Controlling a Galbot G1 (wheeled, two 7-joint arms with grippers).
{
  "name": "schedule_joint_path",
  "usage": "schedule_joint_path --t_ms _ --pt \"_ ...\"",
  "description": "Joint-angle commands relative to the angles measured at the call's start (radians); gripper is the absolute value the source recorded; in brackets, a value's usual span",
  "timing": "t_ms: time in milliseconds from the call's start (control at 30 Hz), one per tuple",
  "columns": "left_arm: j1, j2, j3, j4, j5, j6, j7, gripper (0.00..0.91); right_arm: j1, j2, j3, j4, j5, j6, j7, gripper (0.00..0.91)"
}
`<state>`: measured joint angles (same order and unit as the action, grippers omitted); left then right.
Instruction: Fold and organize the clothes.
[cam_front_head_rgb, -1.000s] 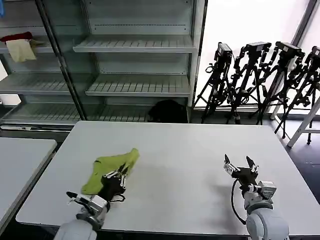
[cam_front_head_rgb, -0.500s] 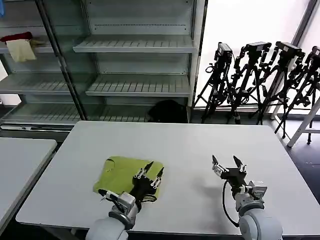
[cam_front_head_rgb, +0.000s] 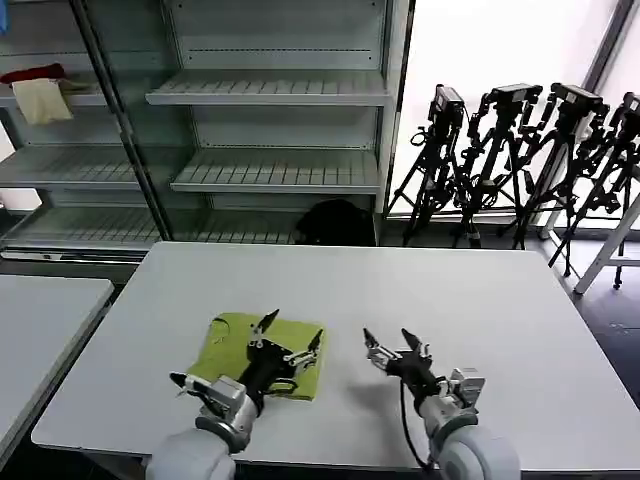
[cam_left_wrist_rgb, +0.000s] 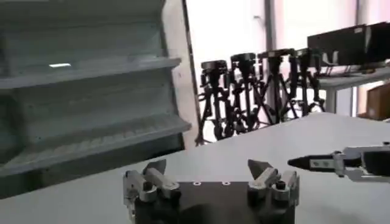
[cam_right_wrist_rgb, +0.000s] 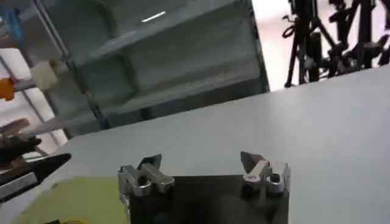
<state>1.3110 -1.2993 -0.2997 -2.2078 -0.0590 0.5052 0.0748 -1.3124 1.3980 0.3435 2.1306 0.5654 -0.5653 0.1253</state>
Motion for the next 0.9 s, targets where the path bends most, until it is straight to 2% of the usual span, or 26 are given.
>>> schedule_joint_path --t_ms 33,100,200,233,333,367,400,433,567,800,833,867,900 --pt "0.044 0.023 -0.216 -0.015 -0.079 -0.012 -0.007 0.907 0.043 0.044 -0.207 -0.067 0.193 -0.021 0.204 0.907" --pt "0.053 0.017 -0.223 -0.013 -0.081 -0.016 -0.007 0.907 0.048 0.052 -0.217 -0.089 0.199 -0.021 0.23 0.907" --pt "0.048 0.011 -0.226 -0.002 -0.081 -0.019 -0.011 0.907 0.044 0.056 -0.225 -0.107 0.198 -0.021 0.228 0.897" --pt "0.046 0.01 -0.227 0.0 -0.081 -0.018 -0.012 0.907 0.043 0.059 -0.228 -0.109 0.198 -0.021 0.228 0.725" --pt "0.044 0.009 -0.226 0.002 -0.085 -0.014 -0.018 0.907 0.043 0.064 -0.229 -0.108 0.204 -0.021 0.249 0.423" --pt "0.045 0.007 -0.226 0.002 -0.087 -0.013 -0.019 0.907 0.043 0.062 -0.227 -0.108 0.208 -0.021 0.253 0.373" --pt "0.046 0.006 -0.226 0.002 -0.091 -0.012 -0.021 0.907 0.042 0.061 -0.225 -0.109 0.208 -0.021 0.253 0.272" --pt "0.047 0.004 -0.225 0.001 -0.093 -0.012 -0.021 0.907 0.039 0.057 -0.224 -0.109 0.208 -0.021 0.247 0.232" --pt "0.049 -0.003 -0.22 -0.002 -0.095 -0.012 -0.027 0.907 0.036 0.061 -0.229 -0.106 0.203 -0.021 0.233 0.171" --pt "0.057 -0.014 -0.218 -0.028 -0.106 -0.007 -0.043 0.907 0.063 0.095 -0.243 -0.13 0.194 -0.023 0.249 0.171" --pt "0.061 -0.016 -0.219 -0.033 -0.107 -0.007 -0.044 0.907 0.066 0.101 -0.246 -0.137 0.188 -0.023 0.25 0.05" --pt "0.064 -0.017 -0.219 -0.035 -0.107 -0.007 -0.045 0.907 0.067 0.102 -0.246 -0.14 0.186 -0.022 0.25 0.0" --pt "0.066 -0.017 -0.219 -0.037 -0.107 -0.008 -0.047 0.907 0.067 0.102 -0.246 -0.142 0.185 -0.023 0.25 0.0"
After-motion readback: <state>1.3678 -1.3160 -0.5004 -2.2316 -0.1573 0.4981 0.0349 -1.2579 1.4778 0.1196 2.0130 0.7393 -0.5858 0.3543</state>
